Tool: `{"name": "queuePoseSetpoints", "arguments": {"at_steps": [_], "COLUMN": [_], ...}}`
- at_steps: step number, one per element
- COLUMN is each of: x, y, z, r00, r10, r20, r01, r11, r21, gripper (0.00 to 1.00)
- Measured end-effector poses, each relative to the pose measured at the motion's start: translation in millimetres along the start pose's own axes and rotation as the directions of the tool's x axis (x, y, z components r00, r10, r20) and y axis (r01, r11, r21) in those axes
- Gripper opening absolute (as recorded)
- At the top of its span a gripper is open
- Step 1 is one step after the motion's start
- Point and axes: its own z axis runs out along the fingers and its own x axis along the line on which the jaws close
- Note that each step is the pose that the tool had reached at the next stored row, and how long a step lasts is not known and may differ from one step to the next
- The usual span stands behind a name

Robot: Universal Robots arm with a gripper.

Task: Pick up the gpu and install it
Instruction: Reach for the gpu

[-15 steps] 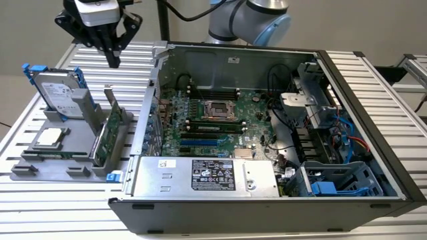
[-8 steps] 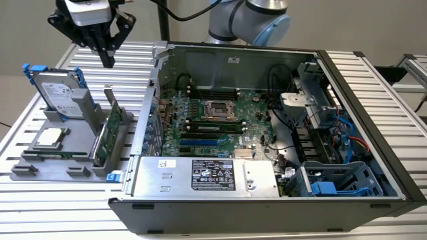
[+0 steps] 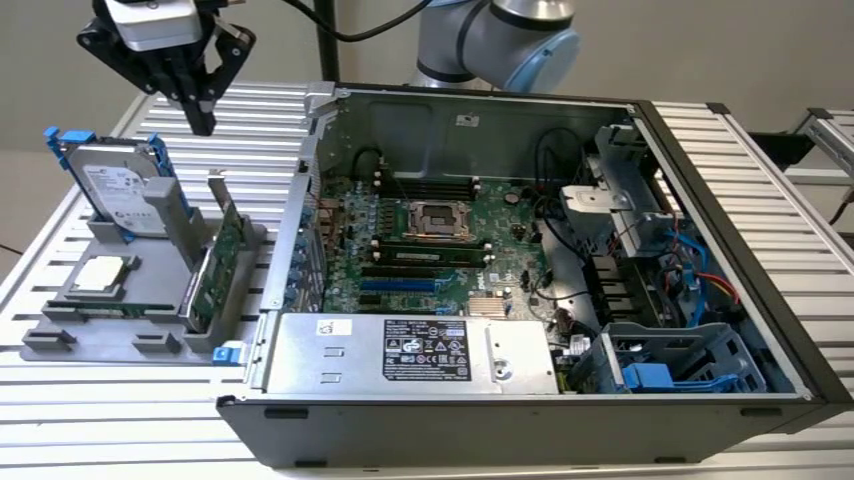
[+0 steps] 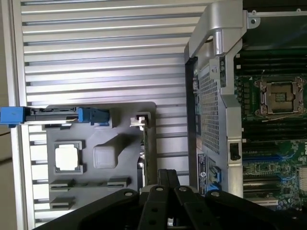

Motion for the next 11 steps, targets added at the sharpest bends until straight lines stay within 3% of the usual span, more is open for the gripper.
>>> {"name": "queuePoseSetpoints", "arguments": {"at_steps": [11], "x": [18.2], "y": [-1.3], "z": [-0.4], "r00": [1.0], "r10": [0.0], "r20": [0.0], "r01": [0.0], "r11": [1.0], "r21": [0.0], "gripper": [0.0]}}
